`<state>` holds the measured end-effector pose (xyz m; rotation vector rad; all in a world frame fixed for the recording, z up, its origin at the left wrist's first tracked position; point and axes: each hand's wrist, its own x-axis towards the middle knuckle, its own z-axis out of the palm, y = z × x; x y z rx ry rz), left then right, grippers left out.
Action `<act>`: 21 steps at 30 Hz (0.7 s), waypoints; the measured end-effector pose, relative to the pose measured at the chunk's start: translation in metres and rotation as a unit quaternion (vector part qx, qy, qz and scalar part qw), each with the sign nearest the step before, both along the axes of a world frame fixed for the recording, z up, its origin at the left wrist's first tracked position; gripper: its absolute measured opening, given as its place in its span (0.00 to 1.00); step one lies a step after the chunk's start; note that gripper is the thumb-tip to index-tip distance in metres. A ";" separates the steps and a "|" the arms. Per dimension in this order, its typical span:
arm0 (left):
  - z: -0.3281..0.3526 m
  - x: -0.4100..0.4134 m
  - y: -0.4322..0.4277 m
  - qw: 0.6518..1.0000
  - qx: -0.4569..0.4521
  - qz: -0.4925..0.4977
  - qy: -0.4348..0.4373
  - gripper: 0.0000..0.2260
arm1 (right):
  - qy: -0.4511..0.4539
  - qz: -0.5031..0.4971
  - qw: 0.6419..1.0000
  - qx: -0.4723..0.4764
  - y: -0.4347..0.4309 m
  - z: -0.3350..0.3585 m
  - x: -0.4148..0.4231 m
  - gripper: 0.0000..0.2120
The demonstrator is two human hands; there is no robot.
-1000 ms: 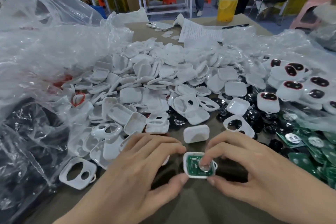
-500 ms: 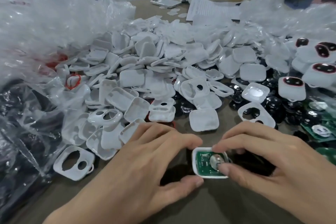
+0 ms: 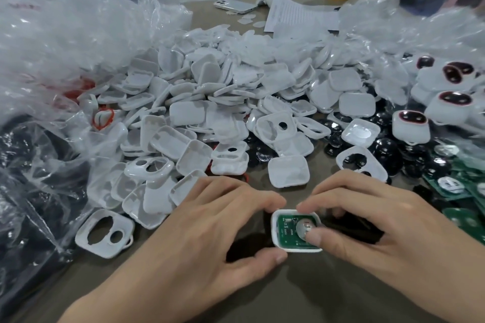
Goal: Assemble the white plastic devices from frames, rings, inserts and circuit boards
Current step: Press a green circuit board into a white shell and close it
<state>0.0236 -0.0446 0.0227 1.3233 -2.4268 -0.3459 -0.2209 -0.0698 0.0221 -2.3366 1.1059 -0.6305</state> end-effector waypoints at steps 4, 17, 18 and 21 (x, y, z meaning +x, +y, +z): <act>0.000 0.001 0.000 1.000 0.004 0.000 0.000 0.18 | -0.010 0.000 1.000 0.007 -0.003 0.004 -0.005 0.11; -0.003 0.002 -0.001 1.000 -0.004 -0.003 0.001 0.18 | 0.014 0.015 1.000 0.008 -0.002 0.002 -0.002 0.09; -0.003 0.002 -0.002 1.000 -0.004 -0.003 0.002 0.18 | 0.013 0.015 1.000 0.008 -0.002 0.001 -0.002 0.09; -0.003 0.002 -0.002 1.000 -0.005 -0.003 0.004 0.18 | 0.013 0.013 1.000 0.006 -0.002 0.001 -0.003 0.08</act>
